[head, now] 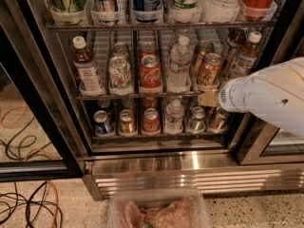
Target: Pick orange can from middle shelf of fridge
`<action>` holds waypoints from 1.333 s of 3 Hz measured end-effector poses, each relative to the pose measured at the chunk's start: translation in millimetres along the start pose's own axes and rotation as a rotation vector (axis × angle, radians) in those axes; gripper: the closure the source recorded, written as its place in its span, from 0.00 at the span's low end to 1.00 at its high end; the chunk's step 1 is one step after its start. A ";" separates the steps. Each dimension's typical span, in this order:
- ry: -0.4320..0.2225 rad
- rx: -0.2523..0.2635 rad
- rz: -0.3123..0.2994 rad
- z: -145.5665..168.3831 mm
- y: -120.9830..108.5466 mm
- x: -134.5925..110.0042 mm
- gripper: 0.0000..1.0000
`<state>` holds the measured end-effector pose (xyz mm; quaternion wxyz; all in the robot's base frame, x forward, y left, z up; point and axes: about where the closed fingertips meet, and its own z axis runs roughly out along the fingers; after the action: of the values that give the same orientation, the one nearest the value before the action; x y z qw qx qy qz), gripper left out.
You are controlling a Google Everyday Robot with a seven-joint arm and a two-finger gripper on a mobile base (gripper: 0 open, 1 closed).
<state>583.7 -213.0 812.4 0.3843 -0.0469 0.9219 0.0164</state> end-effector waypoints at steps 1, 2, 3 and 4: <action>-0.020 -0.018 0.005 4.4 5.9 -11.3 0.30; -0.042 -0.032 0.006 6.6 11.4 -21.5 0.30; -0.059 -0.047 0.013 11.6 15.8 -31.4 0.33; -0.079 -0.055 0.016 15.1 18.2 -39.3 0.34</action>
Offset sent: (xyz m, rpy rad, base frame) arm 0.0287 0.0194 0.0144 0.0458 -0.0588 0.0266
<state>620.2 -191.0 829.6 0.4188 -0.0495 0.9055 0.0464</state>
